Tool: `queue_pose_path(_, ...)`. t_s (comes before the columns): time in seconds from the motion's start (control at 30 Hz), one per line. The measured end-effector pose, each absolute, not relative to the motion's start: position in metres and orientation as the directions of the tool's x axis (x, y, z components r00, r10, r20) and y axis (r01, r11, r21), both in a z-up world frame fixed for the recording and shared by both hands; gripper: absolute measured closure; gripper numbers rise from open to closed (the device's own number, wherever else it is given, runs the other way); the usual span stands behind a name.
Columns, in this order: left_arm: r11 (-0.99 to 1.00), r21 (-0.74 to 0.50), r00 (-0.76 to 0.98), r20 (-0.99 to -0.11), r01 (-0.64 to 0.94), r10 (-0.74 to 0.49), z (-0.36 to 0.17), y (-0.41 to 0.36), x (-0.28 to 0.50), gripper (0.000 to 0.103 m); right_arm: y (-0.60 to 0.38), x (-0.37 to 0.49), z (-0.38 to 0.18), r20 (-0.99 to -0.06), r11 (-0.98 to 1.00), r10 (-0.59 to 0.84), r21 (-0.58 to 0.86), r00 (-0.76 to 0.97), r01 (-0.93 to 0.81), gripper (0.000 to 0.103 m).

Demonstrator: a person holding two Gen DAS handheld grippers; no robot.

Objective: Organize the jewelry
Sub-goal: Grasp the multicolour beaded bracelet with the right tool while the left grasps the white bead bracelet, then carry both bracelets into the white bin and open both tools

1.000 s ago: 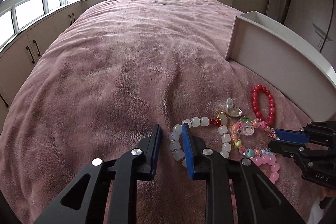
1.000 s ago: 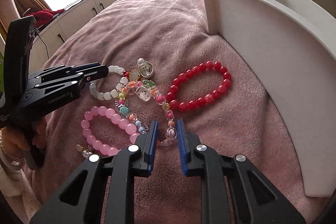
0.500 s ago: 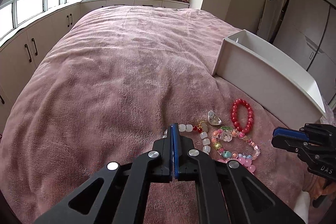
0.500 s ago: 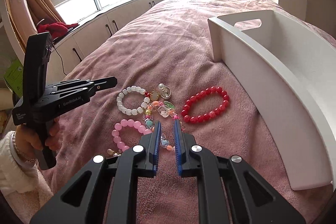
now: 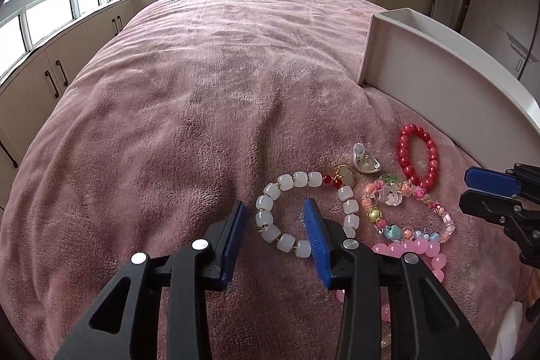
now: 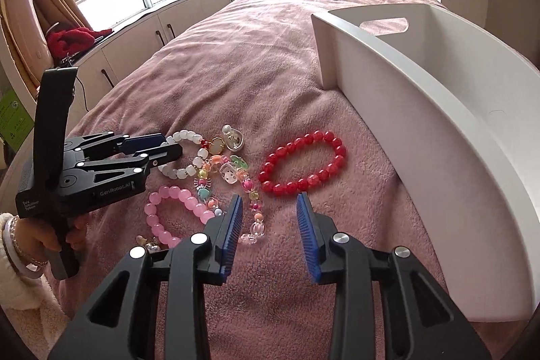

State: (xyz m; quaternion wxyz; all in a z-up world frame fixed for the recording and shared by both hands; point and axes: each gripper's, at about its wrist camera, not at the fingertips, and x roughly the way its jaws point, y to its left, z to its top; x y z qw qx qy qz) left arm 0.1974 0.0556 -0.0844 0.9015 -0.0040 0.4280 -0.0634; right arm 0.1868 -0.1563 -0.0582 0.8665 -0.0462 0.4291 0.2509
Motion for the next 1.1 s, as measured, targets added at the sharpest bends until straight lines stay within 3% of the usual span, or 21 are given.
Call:
queue_pose_path(0.1, 0.991, -0.05, 0.625, -0.772, 0.125, -0.118, -0.088, 0.052, 0.199, 0.059, -0.152, 0.194, -0.071, -0.799, 0.876, 0.366, 0.124, 0.477, -0.466, 0.069)
queue_pose_path(0.17, 0.99, -0.061, 0.62, -0.774, 0.131, -0.13, -0.089, 0.054, 0.201, 0.061, -0.149, 0.2, -0.08, -0.827, 0.875, 0.362, 0.142, 0.43, -0.463, 0.062)
queue_pose_path(0.3, 0.988, -0.078, 0.612, -0.778, 0.134, -0.144, -0.087, 0.059, 0.203, 0.079, -0.13, 0.201, -0.086, -0.875, 0.864, 0.294, 0.071, 0.386, -0.499, 0.054)
queue_pose_path(0.37, 0.987, -0.083, 0.607, -0.78, 0.135, -0.149, -0.086, 0.061, 0.204, 0.087, -0.122, 0.199, -0.087, -0.886, 0.855, 0.257, 0.022, 0.386, -0.518, 0.058)
queue_pose_path(0.43, 0.986, -0.096, 0.605, -0.78, 0.135, -0.159, -0.085, 0.063, 0.204, 0.087, -0.121, 0.199, -0.087, -0.885, 0.853, 0.268, 0.034, 0.38, -0.52, 0.066)
queue_pose_path(0.53, 0.984, -0.123, 0.603, -0.779, 0.126, -0.175, -0.082, 0.066, 0.204, 0.088, -0.123, 0.198, -0.089, -0.883, 0.854, 0.282, 0.052, 0.375, -0.518, 0.068)
queue_pose_path(0.63, 0.978, -0.17, 0.609, -0.765, 0.119, -0.208, -0.075, 0.072, 0.202, 0.088, -0.127, 0.198, -0.087, -0.876, 0.851, 0.338, 0.128, 0.345, -0.51, 0.091)
queue_pose_path(1.1, 0.961, -0.231, 0.68, -0.681, 0.154, -0.273, -0.025, 0.077, 0.177, 0.088, -0.145, 0.176, -0.026, -0.725, 0.821, 0.517, 0.27, 0.454, -0.503, 0.092)
